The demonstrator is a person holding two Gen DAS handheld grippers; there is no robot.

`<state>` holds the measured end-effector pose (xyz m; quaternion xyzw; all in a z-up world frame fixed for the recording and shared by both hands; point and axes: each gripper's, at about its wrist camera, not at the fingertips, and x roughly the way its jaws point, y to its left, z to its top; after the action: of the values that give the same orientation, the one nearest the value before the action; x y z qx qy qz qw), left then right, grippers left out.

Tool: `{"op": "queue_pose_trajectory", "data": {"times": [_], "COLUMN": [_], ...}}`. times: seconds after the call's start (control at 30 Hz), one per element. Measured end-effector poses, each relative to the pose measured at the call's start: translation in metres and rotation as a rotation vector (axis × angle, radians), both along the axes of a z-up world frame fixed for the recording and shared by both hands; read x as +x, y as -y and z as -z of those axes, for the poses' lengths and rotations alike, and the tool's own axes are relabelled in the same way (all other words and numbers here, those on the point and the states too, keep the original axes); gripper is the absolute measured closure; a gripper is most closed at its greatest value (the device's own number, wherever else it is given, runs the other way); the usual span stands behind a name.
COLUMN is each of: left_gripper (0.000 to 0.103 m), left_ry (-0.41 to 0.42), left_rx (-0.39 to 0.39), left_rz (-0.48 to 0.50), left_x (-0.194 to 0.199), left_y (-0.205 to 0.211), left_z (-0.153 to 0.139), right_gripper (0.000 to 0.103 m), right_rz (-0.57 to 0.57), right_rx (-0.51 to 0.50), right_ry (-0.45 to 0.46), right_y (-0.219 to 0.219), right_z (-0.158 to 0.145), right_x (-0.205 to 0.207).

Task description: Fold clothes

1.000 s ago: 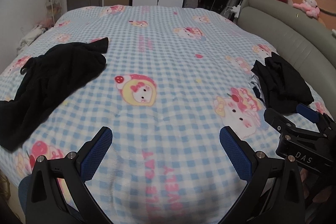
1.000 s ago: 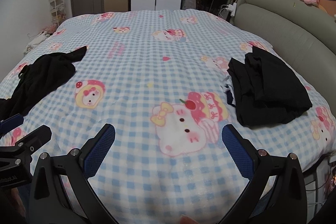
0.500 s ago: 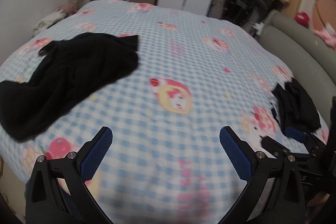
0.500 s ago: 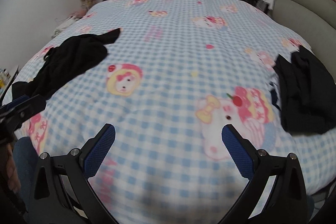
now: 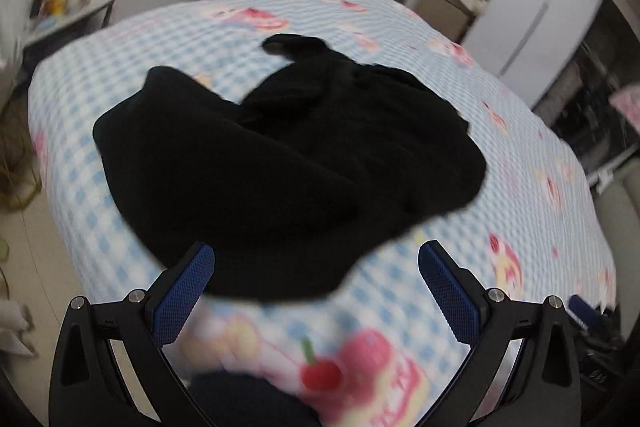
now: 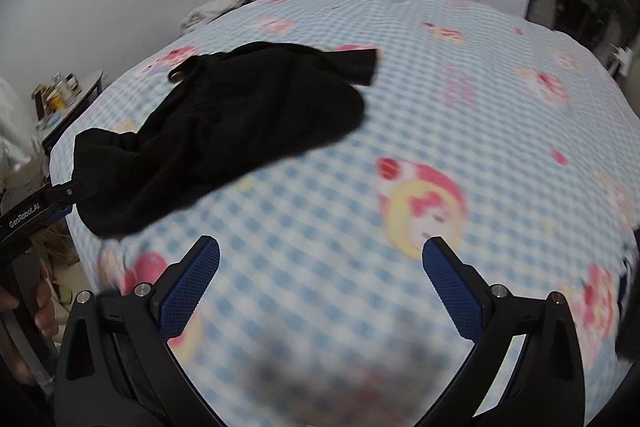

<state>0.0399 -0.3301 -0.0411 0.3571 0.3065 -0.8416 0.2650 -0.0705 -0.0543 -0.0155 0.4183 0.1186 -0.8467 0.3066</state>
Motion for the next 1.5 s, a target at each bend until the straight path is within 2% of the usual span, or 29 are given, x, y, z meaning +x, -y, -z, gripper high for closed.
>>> {"op": "queue_pose_trajectory", "data": {"times": [0.13,0.23,0.33,0.43,0.5,0.53,0.57,0.6,0.63,0.67,0.7,0.73,0.83,0.87,0.9,0.93,1.0,1.1,1.23,1.27,1.3,1.33,1.37,1.4,1.43,1.5], "left_gripper": [0.0,0.0,0.0,0.0,0.002,0.015,0.031,0.065,0.084,0.088,0.098,0.098,0.099,0.103,0.103,0.103,0.103,0.103,0.099,0.097,0.086,0.054,0.041,0.02,0.019,0.019], "left_ry": [-0.031,-0.059,0.002,0.059,0.068,0.07,0.068,0.07,0.068,0.056,0.044,0.033,0.004,-0.023,-0.05,-0.053,-0.015,-0.021,-0.003,-0.003,-0.016,-0.033,-0.057,-0.077,-0.086,-0.036], "left_rx": [0.075,0.148,0.18,0.176,0.142,0.124,0.104,0.079,0.061,0.055,0.061,0.078,0.07,0.107,0.164,0.188,0.139,0.156,0.105,0.088,0.073,0.063,0.06,0.056,0.052,0.023], "left_rz": [-0.055,-0.097,-0.084,-0.046,-0.012,0.004,0.019,0.025,0.04,0.069,0.098,0.129,0.218,0.255,0.297,0.324,0.381,0.445,0.387,0.376,0.374,0.374,0.378,0.381,0.382,0.34], "left_x": [-0.014,-0.031,-0.054,-0.074,-0.08,-0.083,-0.085,-0.086,-0.088,-0.092,-0.095,-0.098,-0.106,-0.106,-0.106,-0.107,-0.114,-0.118,-0.123,-0.121,-0.118,-0.121,-0.125,-0.128,-0.132,-0.161], "left_y": [0.038,0.06,0.071,0.074,0.068,0.064,0.059,0.053,0.048,0.043,0.038,0.031,0.005,-0.004,-0.011,-0.021,-0.051,-0.077,-0.088,-0.09,-0.093,-0.094,-0.094,-0.092,-0.089,-0.074], "left_z": [0.018,0.034,0.056,0.07,0.068,0.065,0.061,0.054,0.048,0.044,0.041,0.04,0.031,0.031,0.034,0.037,0.038,0.037,0.02,0.014,0.006,0.0,-0.005,-0.006,-0.007,0.004], "right_gripper": [0.0,0.001,0.001,0.001,0.006,0.019,0.027,0.034,0.052,0.063,0.069,0.089,0.09,0.09,0.091,0.091,0.092,0.092,0.097,0.103,0.103,0.103,0.103,0.103,0.1,0.1], "right_rz": [-0.043,-0.024,0.016,0.018,-0.007,-0.018,-0.02,-0.042,-0.064,-0.084,-0.104,-0.121,-0.105,-0.091,-0.077,-0.065,-0.04,0.007,0.065,0.093,0.128,0.141,0.155,0.168,0.178,0.147], "right_rx": [-0.011,0.016,0.019,0.051,0.024,-0.003,-0.04,-0.057,-0.069,-0.049,-0.038,-0.03,-0.054,-0.061,-0.058,-0.048,-0.043,-0.053,-0.032,-0.013,0.013,-0.004,-0.022,-0.04,-0.057,-0.081], "right_ry": [0.043,0.042,0.063,0.148,0.303,0.392,0.443,0.441,0.432,0.385,0.341,0.298,0.2,0.183,0.163,0.135,0.093,0.053,-0.052,-0.104,-0.172,-0.152,-0.132,-0.112,-0.09,-0.019], "right_y": [0.065,0.103,0.124,0.143,0.148,0.149,0.146,0.144,0.142,0.142,0.14,0.138,0.118,0.11,0.103,0.096,0.078,0.05,0.009,-0.002,-0.014,-0.029,-0.044,-0.058,-0.071,-0.075], "right_z": [0.019,0.038,0.055,0.083,0.111,0.125,0.132,0.13,0.126,0.118,0.109,0.1,0.072,0.066,0.061,0.056,0.049,0.035,0.018,0.014,0.009,0.006,0.004,0.002,0.0,0.001], "right_x": [-0.016,-0.035,-0.062,-0.091,-0.106,-0.113,-0.119,-0.118,-0.116,-0.111,-0.106,-0.101,-0.092,-0.092,-0.089,-0.088,-0.085,-0.078,-0.059,-0.05,-0.042,-0.044,-0.046,-0.048,-0.05,-0.059]}}
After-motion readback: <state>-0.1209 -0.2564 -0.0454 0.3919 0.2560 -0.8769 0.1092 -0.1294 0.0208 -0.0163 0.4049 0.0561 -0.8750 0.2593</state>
